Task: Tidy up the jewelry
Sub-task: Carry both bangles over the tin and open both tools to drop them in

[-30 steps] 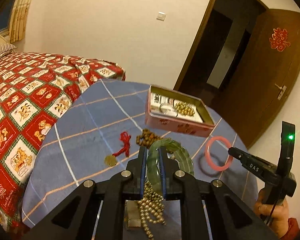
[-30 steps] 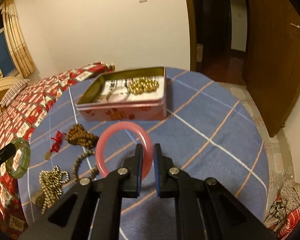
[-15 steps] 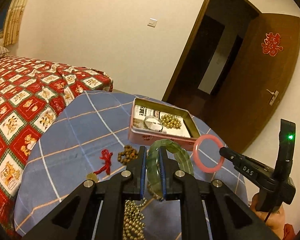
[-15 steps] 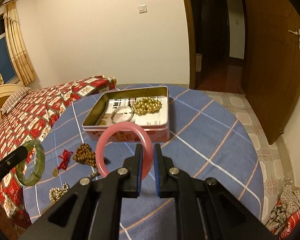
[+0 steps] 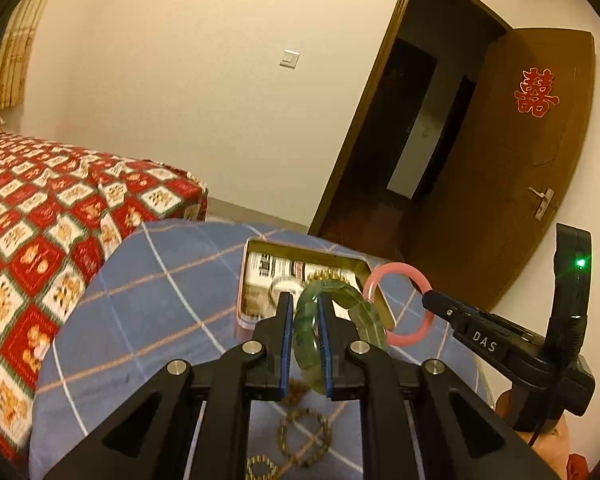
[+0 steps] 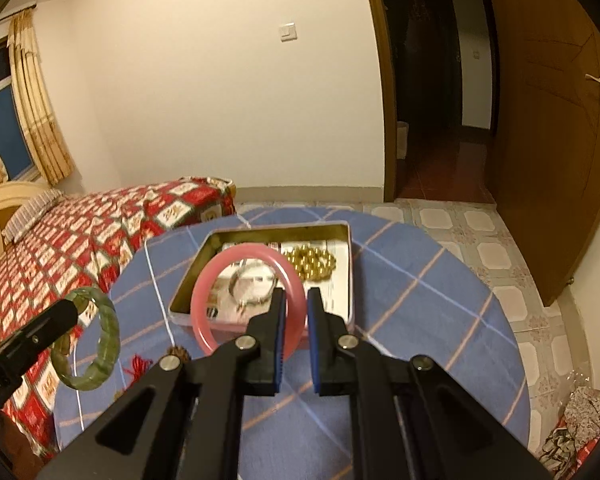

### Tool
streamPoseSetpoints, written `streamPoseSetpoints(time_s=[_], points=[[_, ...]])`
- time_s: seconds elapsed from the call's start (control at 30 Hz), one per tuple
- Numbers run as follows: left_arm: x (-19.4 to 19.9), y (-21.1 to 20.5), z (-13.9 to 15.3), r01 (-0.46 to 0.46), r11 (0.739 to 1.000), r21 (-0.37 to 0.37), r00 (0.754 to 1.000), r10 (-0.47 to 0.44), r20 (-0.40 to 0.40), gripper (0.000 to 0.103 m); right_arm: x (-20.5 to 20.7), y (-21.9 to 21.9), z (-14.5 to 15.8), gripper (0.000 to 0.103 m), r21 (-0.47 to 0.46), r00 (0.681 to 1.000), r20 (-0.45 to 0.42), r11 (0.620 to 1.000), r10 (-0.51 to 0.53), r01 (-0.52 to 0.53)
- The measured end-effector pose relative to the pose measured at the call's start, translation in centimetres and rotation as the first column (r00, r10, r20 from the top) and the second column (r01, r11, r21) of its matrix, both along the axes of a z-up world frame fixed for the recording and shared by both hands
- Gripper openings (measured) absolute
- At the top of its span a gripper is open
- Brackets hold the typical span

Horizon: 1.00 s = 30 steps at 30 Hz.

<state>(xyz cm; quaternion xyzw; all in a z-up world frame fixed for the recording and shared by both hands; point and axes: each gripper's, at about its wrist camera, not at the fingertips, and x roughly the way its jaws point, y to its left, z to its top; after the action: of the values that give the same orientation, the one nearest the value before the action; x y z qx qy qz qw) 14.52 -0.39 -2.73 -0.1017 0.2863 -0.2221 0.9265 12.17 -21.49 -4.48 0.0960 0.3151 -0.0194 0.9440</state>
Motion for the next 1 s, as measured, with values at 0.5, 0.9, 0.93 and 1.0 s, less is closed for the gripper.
streamPoseSetpoints(time_s=[0.5,0.9,0.93,1.0], points=[[10.5,-4.7,-4.3,-0.011,0.998,0.059,0.993,0.018,-0.115,0.011,8.6,-2.0,-3.9,0.013,0.026,0.992,-0.107,0.997,-0.072,0.075],[12.9,-7.0,-8.0,-0.026,0.975,0.221,0.978,0.071,-0.198,0.012,9.7,-2.6,-6.8,0.027,0.028,0.985,-0.169,0.998,-0.046,0.051],[13.0,-7.2,-8.1,-0.031,0.97,0.24,0.975,0.082,-0.206,0.012,9.6,-2.6,-6.6,0.035,0.034,0.986,-0.163,0.998,-0.041,0.047],[13.0,-7.3,-8.1,-0.033,0.964,0.265,0.971,0.094,-0.219,0.017,9.0,-2.6,-5.9,0.058,0.038,0.99,-0.133,0.998,-0.043,0.048]])
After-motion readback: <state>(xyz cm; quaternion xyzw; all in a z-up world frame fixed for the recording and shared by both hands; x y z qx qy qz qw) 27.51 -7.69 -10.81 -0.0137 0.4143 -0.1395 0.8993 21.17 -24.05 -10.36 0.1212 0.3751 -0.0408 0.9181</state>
